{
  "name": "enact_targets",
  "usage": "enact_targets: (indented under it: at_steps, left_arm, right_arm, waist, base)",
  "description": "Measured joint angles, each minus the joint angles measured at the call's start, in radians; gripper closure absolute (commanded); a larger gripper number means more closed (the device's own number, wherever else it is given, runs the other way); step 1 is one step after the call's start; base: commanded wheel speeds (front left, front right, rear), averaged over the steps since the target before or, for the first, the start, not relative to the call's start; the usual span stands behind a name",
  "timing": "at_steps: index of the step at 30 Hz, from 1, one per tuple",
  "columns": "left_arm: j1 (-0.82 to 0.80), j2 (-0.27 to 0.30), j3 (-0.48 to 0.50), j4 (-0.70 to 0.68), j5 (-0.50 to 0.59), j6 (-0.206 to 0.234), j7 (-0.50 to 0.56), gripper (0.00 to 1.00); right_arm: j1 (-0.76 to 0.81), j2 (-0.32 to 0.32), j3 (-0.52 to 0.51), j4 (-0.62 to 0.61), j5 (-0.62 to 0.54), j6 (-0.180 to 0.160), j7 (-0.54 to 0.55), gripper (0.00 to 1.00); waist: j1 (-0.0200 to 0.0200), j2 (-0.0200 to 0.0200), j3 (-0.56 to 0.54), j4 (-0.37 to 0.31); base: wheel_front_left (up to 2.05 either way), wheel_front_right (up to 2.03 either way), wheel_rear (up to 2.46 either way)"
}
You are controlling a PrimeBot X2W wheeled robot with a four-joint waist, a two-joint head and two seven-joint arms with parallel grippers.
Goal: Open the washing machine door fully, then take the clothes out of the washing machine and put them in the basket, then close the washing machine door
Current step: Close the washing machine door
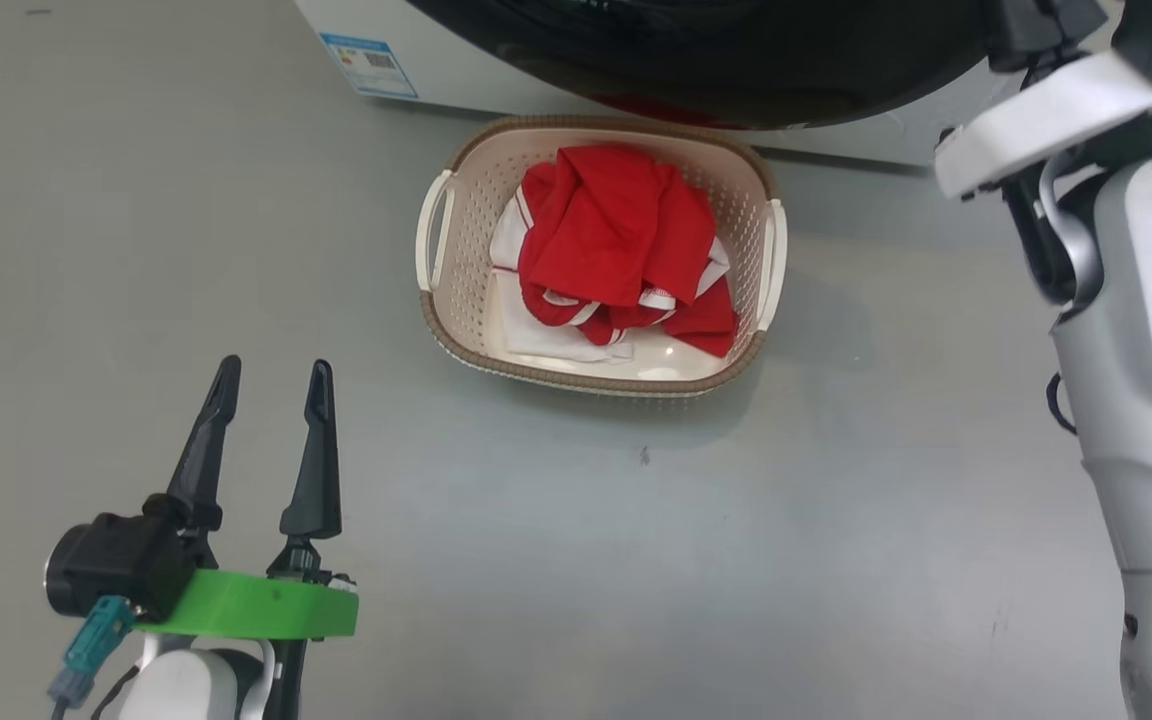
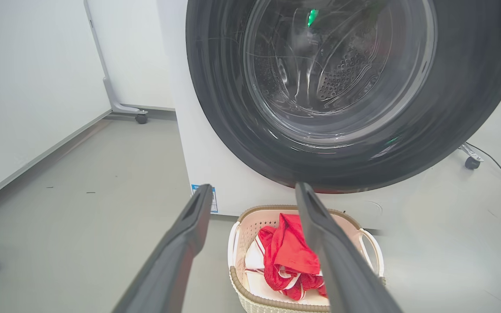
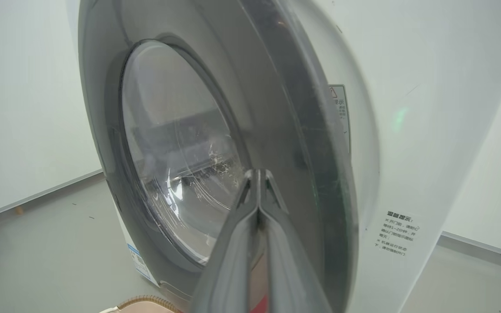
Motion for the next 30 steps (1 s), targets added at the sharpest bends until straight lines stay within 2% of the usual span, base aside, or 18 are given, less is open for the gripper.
enact_targets:
  at_steps: [8,25,30]
  left_arm:
    - [-0.028,-0.01,0.007,0.005,-0.002,-0.016,0.0,0.0]
    - [-0.072,-0.018,-0.018,0.023,-0.003,-0.043,0.0,0.0]
    - [-0.073,-0.019,-0.017,0.027,-0.007,-0.043,0.0,0.0]
  right_arm:
    - [-0.084,-0.021,-0.017,0.059,0.007,0.001,0.0,1.0]
    - [-0.263,-0.15,-0.033,0.174,-0.014,0.01,0.026,1.0]
    - [-0.298,-0.16,-0.042,0.209,-0.015,0.01,0.023,1.0]
  waist:
    - [0.0,0.0,0.045,0.026]
    - [0.0,0.0,0.095,0.091]
    - [0.0,0.0,0.102,0.11]
  base:
    - [0.0,0.0,0.0]
    - [0.0,0.0,0.0]
    - [0.0,0.0,0.0]
